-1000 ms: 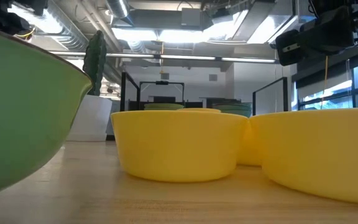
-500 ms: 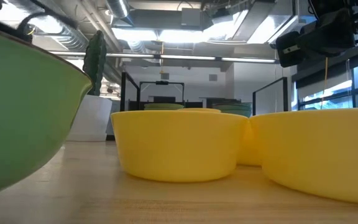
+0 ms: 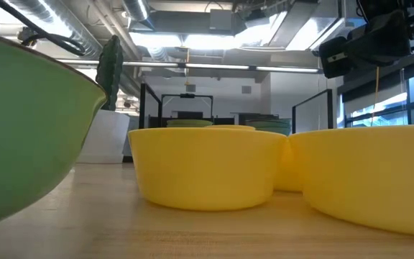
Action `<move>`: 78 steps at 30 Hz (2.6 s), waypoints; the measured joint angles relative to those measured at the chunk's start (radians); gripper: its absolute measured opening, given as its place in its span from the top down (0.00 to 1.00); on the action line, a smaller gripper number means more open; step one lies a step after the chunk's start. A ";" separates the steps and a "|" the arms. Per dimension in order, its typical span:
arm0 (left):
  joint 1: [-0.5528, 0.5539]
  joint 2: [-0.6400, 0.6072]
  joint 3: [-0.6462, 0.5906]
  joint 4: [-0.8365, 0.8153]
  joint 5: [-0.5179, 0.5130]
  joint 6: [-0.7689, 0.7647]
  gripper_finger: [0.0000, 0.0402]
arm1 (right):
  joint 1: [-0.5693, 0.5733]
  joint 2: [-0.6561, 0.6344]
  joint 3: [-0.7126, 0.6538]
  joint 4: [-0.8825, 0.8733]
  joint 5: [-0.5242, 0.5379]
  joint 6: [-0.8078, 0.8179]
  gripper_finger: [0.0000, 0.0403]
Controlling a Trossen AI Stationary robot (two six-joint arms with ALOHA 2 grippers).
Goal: Pick & Place Mini bowls
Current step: Stack the left green bowl on top of the green bowls on the shelf
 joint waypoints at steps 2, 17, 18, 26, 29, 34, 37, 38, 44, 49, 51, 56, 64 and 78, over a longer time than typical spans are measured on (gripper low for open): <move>0.000 0.000 -0.013 0.014 -0.022 0.000 0.47 | 0.000 0.000 0.000 -0.002 0.000 0.000 0.99; 0.026 0.000 -0.075 0.080 -0.002 -0.003 0.47 | 0.000 0.000 0.000 -0.007 0.000 0.000 0.99; 0.026 0.000 -0.075 0.079 0.006 -0.009 0.47 | 0.000 0.000 0.000 -0.007 0.000 0.000 0.99; 0.023 0.000 -0.052 0.074 0.029 -0.078 0.47 | 0.000 0.000 0.000 -0.007 0.000 0.000 0.99; 0.023 0.000 -0.017 0.070 0.028 -0.061 0.47 | 0.000 0.000 0.000 -0.007 0.000 0.000 0.99; 0.023 0.000 0.028 0.069 0.027 -0.037 0.47 | 0.000 0.000 0.000 -0.007 0.000 0.000 0.99; 0.024 0.000 0.029 0.063 0.058 -0.032 0.47 | 0.000 0.000 0.000 -0.007 0.000 0.000 0.99; 0.024 0.000 0.029 0.055 0.064 -0.026 0.47 | 0.000 0.000 0.000 -0.007 0.000 0.000 0.99; 0.026 0.000 0.029 -0.008 0.066 -0.001 0.47 | 0.000 0.000 0.000 -0.019 0.000 0.000 0.99; 0.026 0.000 0.027 -0.001 0.050 0.001 0.47 | 0.000 0.000 0.000 -0.023 0.000 0.000 0.99; 0.026 0.000 0.018 0.011 0.047 0.001 0.47 | 0.000 0.000 0.000 -0.023 0.000 0.000 0.99; 0.026 0.000 -0.011 0.066 0.052 0.001 0.47 | 0.000 0.000 0.000 -0.023 0.000 0.000 0.99; 0.026 0.000 -0.012 0.066 0.058 0.033 0.69 | 0.000 0.000 0.000 -0.023 0.000 0.000 0.99; 0.156 -0.001 0.333 -0.344 -0.138 0.239 0.98 | 0.000 0.000 0.000 -0.022 0.000 0.000 0.99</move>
